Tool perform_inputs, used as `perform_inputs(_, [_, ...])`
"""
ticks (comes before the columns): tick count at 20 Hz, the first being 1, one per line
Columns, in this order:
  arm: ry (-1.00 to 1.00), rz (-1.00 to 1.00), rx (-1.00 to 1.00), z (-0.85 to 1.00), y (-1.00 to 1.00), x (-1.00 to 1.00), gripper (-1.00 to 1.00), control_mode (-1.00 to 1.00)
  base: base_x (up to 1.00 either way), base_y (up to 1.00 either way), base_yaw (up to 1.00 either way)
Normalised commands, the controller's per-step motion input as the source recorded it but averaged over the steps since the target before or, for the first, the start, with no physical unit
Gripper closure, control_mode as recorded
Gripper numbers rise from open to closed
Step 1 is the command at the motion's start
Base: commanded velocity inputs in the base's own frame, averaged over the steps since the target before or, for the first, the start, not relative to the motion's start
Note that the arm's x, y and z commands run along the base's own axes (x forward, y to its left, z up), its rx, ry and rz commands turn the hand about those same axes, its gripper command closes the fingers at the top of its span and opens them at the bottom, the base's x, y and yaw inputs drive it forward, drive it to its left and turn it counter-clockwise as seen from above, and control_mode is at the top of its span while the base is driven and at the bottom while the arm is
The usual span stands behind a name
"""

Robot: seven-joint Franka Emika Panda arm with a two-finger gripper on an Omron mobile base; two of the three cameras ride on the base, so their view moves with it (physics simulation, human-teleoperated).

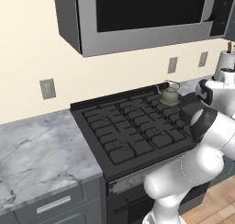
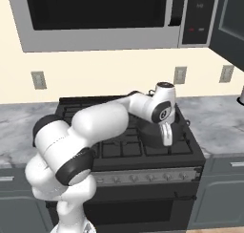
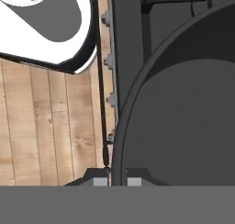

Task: Pick the kettle from the cabinet and place it on a stove burner. Then pick the pot from the counter and place it on another stove burner. Finally, turn both burners on.

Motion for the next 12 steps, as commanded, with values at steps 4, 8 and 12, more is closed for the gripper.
perform_inputs(4, [0.0,0.01,0.01,-0.19,-0.1,0.23,1.0,-1.0,0.0,0.0,0.0])
perform_inputs(8, [0.0,0.0,0.01,-0.11,-0.13,0.27,1.0,-1.0,0.0,0.0,0.0])
perform_inputs(12, [0.0,0.0,0.01,-0.08,-0.15,0.3,1.0,-1.0,0.0,0.0,0.0])
